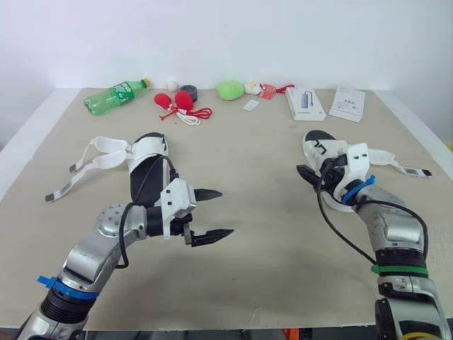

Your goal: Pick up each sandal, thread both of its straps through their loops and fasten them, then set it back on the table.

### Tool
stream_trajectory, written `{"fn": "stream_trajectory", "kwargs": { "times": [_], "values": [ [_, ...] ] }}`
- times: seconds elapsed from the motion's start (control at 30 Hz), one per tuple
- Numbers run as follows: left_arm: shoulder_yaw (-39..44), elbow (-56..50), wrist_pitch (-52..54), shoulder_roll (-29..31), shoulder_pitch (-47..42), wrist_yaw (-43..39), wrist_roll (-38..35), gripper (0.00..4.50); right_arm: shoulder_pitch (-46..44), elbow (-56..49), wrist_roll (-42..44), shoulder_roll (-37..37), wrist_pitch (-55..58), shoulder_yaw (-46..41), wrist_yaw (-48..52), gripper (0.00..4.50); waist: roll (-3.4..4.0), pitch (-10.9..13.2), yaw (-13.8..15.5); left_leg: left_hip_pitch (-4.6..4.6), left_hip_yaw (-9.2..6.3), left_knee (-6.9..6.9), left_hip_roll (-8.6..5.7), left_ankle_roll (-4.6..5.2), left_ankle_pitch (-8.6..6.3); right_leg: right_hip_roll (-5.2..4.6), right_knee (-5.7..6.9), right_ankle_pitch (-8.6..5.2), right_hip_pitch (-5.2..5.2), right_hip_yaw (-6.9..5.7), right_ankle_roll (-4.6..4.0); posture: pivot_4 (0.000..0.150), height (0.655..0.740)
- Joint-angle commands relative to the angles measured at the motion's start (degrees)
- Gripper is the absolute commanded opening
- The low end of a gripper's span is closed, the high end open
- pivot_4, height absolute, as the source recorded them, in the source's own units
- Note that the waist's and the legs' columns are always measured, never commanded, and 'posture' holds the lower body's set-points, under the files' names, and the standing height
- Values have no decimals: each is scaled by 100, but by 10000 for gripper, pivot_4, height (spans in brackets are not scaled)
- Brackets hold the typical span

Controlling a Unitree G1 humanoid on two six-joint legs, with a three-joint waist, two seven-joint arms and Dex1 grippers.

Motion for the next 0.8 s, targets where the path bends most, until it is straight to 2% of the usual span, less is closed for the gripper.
{"fn": "stream_trajectory", "kwargs": {
  "times": [0.03,0.07,0.17,0.2,0.3,0.37,0.4,0.43,0.47,0.5,0.63,0.8],
  "values": [
    [115,-266,-11,-10,15,40,-103,44495,-390,478,-199,-2,-360,-91,-167,45000,0,0,2,0,0,0,0,1,1,0,0,1,0,-1,0,1500,7400],
    [99,-287,-22,-11,8,55,-76,44495,-474,653,-225,14,-412,-118,-212,45000,0,0,2,0,0,0,0,1,1,0,0,1,0,-1,0,1500,7400],
    [70,-331,-51,-22,21,96,-33,45000,-707,1107,-297,36,-646,-178,-329,36928,0,0,1,-1,0,0,-1,1,1,0,0,-1,0,0,1,1500,7400],
    [67,-339,-57,-25,31,107,-29,45000,-761,1211,-310,39,-714,-183,-328,32198,0,0,0,-1,0,0,-1,1,1,0,0,0,0,1,1,1500,7400],
    [56,-356,-78,-32,60,135,-8,45000,-820,1330,-302,50,-777,-176,-266,23469,0,0,1,-1,-1,0,-1,1,1,0,0,3,1,1,8,1500,7400],
    [46,-359,-107,-27,81,152,30,45000,-831,1355,-250,68,-785,-163,-165,14170,0,0,1,-1,-1,0,-1,1,1,1,0,5,1,1,9,1500,7400],
    [42,-359,-124,-23,89,159,54,45000,-826,1346,-215,74,-782,-157,-92,12465,0,0,1,0,-1,0,-1,1,1,1,0,4,2,1,8,1500,7400],
    [41,-360,-136,-19,99,162,70,45000,-815,1327,-190,77,-787,-149,-31,6588,0,0,1,0,-1,0,-1,1,1,1,0,4,1,2,8,1500,7400],
    [42,-361,-152,-13,111,163,90,45000,-791,1284,-165,73,-791,-138,55,5278,0,0,-2,0,-1,0,-1,1,1,1,0,4,1,2,8,1500,7400],
    [45,-362,-169,-6,122,164,112,45000,-757,1216,-128,69,-801,-123,181,1390,0,0,-3,0,-1,0,0,1,1,2,0,5,1,2,7,1500,7400],
    [77,-363,-220,18,184,138,172,45000,-366,424,72,-120,-569,196,1271,1390,1,0,-1,0,-1,-1,1,1,1,4,0,5,1,2,10,1500,7400],
    [143,-298,-309,104,230,64,211,45000,469,-1008,751,-752,-394,695,3681,1390,12,7,5,-5,-5,-8,1,1,0,6,0,3,-2,3,28,1500,7400]
  ]
}}
